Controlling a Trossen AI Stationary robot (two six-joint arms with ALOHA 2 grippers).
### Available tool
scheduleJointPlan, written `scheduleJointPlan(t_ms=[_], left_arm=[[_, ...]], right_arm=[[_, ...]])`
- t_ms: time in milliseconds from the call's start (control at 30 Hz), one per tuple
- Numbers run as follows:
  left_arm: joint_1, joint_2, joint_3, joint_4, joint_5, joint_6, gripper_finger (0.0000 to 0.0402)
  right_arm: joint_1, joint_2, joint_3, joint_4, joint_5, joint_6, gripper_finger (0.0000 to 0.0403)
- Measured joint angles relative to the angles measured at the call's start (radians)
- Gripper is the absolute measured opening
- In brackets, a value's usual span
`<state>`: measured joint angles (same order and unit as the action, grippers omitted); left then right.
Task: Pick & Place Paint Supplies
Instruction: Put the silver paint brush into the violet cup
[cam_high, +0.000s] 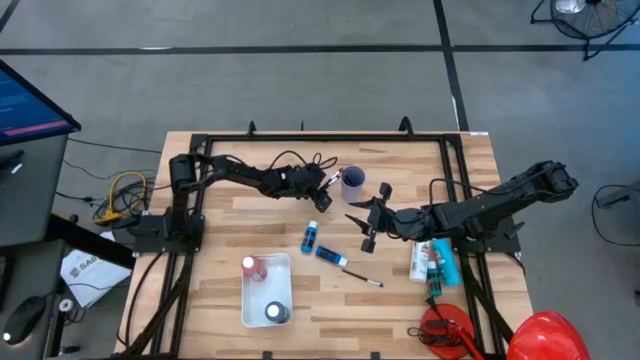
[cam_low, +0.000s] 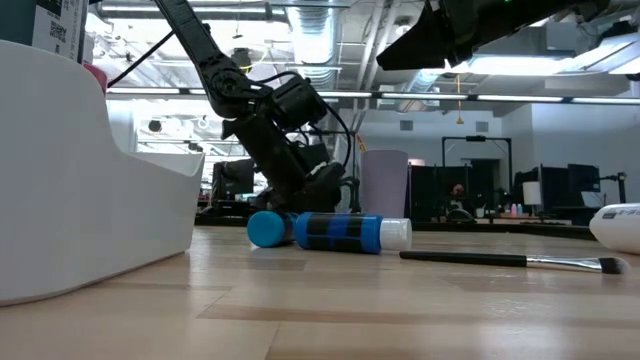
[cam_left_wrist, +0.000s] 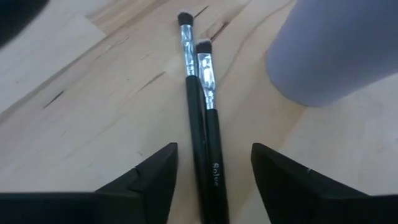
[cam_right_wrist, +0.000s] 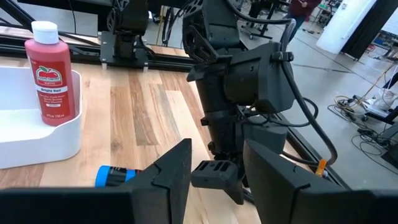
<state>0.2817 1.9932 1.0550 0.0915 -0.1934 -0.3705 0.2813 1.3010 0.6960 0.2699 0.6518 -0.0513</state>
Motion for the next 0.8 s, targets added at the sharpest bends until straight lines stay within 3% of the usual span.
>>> scheduleJointPlan(t_ms=[800], left_arm=[[0.0, 0.0, 0.001, -0.058, -0.034, -0.007, 0.0082]], right_arm=[[0.005, 0.0, 0.0, -0.001, 0.0, 0.0, 0.0134]])
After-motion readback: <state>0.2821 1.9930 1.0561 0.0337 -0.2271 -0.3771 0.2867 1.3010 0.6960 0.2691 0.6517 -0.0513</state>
